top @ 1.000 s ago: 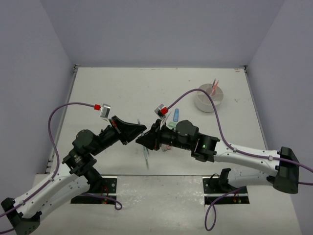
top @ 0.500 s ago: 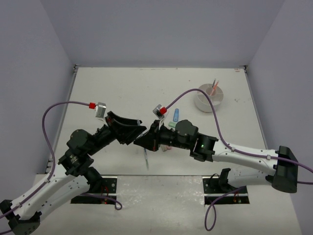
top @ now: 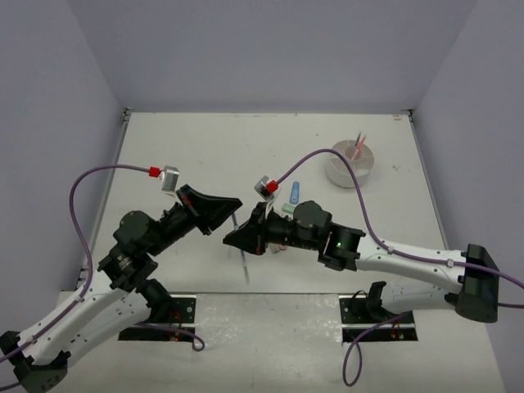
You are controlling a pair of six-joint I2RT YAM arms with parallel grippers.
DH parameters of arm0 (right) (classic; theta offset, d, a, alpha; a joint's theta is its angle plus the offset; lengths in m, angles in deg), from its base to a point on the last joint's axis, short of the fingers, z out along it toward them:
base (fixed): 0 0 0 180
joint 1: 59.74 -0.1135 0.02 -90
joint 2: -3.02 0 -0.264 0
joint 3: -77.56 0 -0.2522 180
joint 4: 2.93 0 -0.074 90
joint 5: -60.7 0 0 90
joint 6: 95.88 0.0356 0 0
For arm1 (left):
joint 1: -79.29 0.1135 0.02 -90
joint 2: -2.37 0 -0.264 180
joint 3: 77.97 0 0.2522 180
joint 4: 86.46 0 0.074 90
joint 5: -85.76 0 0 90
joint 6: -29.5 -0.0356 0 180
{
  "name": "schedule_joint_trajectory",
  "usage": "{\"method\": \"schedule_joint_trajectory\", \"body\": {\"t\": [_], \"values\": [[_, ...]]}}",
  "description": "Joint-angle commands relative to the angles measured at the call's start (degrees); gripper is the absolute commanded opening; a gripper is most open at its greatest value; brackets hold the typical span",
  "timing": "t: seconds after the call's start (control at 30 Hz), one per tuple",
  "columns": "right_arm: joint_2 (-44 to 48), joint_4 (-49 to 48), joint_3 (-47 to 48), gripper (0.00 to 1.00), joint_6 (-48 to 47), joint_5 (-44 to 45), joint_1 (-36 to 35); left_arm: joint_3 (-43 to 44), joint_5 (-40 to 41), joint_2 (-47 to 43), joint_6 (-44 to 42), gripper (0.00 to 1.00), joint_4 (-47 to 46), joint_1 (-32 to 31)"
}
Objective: Sort the stationery into containers
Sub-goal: Close the pen cap on the pen.
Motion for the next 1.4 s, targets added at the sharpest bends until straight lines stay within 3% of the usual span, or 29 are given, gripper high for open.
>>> {"method": "schedule_joint_trajectory", "body": {"t": [0.0,0.23,0.43,0.63,0.73,0.8,1.07,1.17,1.23,1.3,1.33,1.37], "values": [[1.13,2.10,3.69,0.00,-1.49,2.66,-0.12,1.04,-3.78,-0.26,0.98,0.00,-1.97,-0.07],[-0.35,7.38,13.49,0.00,-7.50,8.33,2.36,-4.06,-8.83,-1.59,6.71,0.00,-7.14,-0.16],[-4.23,9.92,22.27,0.00,-7.00,1.91,11.30,-6.88,-9.92,-2.08,7.78,0.00,-7.07,-0.52],[-10.57,16.66,34.98,0.00,-10.54,1.11,12.18,-7.93,-8.90,-0.42,7.19,0.00,-8.65,-3.65],[-11.99,16.56,33.80,0.00,-11.23,0.26,12.27,-5.15,-3.17,-2.08,2.58,0.00,-3.61,-3.76],[-13.00,15.84,29.75,0.00,-10.77,-1.22,12.18,1.19,-1.17,-0.91,-2.71,0.00,2.05,-3.84],[-17.52,2.92,18.00,0.00,-3.34,-8.54,11.83,12.09,-7.75,7.97,-7.47,0.06,-1.39,-3.85],[-16.38,2.32,15.76,0.00,-3.10,-5.62,11.89,14.01,-5.52,9.23,-9.06,0.25,-0.16,-3.85],[-14.84,2.85,14.41,0.00,-3.57,-3.54,12.33,15.26,-2.12,8.60,-10.20,0.55,2.67,-3.83],[-12.98,4.87,12.53,0.00,-4.90,0.60,13.16,18.17,6.86,7.63,-11.96,0.89,8.65,-3.76],[-11.56,5.87,11.55,0.00,-5.65,4.68,13.51,19.62,13.18,7.40,-12.68,1.00,11.82,-3.76],[-10.69,6.97,10.77,0.00,-6.25,6.93,13.86,20.91,16.90,7.40,-12.69,1.00,14.07,-3.76]]}}
